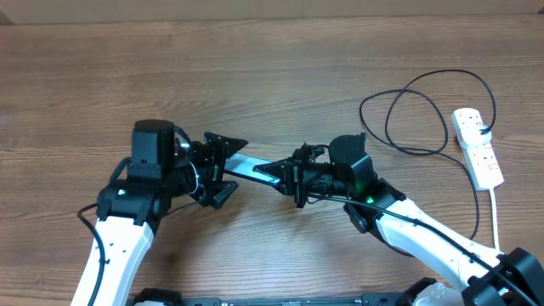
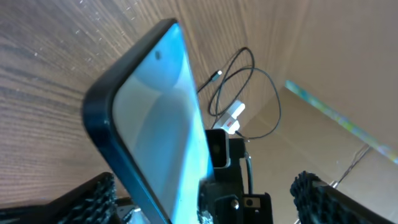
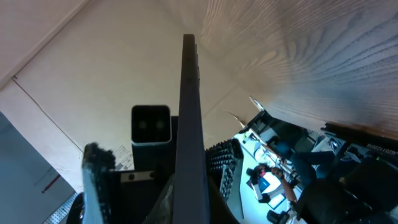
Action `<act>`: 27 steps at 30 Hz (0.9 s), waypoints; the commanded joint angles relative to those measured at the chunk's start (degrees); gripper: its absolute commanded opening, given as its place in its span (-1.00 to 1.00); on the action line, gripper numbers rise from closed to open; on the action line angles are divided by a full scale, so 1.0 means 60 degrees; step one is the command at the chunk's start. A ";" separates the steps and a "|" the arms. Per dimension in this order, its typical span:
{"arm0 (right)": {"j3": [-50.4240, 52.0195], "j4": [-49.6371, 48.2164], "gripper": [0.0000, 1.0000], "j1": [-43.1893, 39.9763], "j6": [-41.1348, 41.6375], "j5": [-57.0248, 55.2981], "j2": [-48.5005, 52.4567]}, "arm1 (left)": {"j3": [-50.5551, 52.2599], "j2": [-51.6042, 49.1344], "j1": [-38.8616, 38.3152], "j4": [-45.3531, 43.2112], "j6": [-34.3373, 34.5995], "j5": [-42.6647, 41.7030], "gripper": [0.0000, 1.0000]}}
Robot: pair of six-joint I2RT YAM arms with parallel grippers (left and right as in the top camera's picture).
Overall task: Plug charger to phone and switch on socket
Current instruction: 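Move the left gripper to the phone's bottom end and grasp it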
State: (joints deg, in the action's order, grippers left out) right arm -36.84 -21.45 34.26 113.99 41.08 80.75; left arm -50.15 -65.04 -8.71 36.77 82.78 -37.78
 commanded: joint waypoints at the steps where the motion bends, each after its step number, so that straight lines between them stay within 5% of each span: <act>1: -0.0193 -0.0229 -0.92 0.0033 -0.0036 0.0066 -0.0076 | 0.0033 -0.0186 -0.0124 -0.0015 0.0255 0.0109 0.56; 9: -0.0193 -0.0415 -0.92 0.0033 -0.0036 0.0171 -0.0076 | 0.0033 -0.0302 -0.0127 -0.0076 0.0441 0.0146 0.21; 27: -0.0193 -0.0415 -0.92 0.0375 0.0000 0.0331 -0.0076 | 0.0033 -0.0350 -0.0295 -0.0219 0.0605 0.0692 -0.09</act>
State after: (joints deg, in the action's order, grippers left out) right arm -36.84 -22.94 35.44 114.02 41.85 80.75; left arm -50.15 -66.67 -9.56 35.75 85.60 -35.00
